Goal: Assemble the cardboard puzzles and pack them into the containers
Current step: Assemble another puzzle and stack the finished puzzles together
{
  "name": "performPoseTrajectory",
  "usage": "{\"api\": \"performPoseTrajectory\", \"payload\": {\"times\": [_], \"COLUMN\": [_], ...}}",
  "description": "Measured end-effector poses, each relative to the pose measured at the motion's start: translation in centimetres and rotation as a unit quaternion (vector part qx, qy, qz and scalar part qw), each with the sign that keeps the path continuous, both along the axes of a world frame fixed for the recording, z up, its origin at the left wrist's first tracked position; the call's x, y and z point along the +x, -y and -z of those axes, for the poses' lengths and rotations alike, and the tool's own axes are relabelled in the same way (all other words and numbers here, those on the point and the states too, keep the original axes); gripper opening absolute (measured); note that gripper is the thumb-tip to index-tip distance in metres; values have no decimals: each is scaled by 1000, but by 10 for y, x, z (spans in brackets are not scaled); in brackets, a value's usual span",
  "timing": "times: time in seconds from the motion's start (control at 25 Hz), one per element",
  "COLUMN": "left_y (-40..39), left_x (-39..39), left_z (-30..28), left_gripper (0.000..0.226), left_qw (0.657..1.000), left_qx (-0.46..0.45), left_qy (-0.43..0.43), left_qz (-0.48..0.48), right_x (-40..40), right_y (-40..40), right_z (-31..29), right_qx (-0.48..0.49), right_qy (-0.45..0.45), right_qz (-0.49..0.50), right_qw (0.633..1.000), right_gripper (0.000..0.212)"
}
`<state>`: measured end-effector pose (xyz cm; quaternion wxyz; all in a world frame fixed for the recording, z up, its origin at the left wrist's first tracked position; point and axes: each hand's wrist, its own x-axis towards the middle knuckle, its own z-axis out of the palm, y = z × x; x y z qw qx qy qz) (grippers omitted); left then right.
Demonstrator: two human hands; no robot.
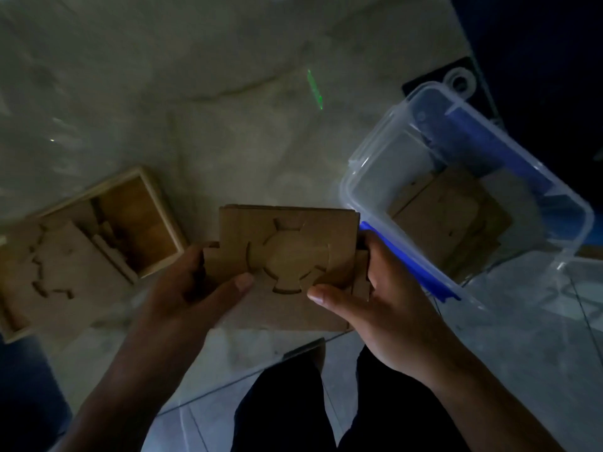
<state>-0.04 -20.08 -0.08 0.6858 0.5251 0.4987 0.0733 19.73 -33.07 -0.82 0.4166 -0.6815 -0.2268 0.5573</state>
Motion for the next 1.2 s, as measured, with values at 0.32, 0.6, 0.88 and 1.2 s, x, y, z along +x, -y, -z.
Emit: {"api": "performPoseTrajectory", "payload": {"times": [0.32, 0.6, 0.88, 1.2], "left_y": [3, 12, 15, 29], "left_x": [110, 178, 226, 260], "left_z": [-26, -18, 5, 32], "left_gripper": [35, 40, 24, 16], "left_qw": [995, 984, 966, 944], "left_qx": [35, 50, 72, 53], "left_qy": [-17, -74, -117, -156], "left_qz": [92, 154, 220, 287], "right_x": [67, 136, 209, 209], "right_y": [38, 80, 84, 81], "right_z": [-16, -14, 30, 59], "right_qx": [15, 3, -68, -72], "right_qy": [-16, 325, 248, 210], "right_qz": [113, 159, 233, 288], "right_qw": [993, 932, 938, 931], "right_gripper": [45, 40, 18, 13]}}
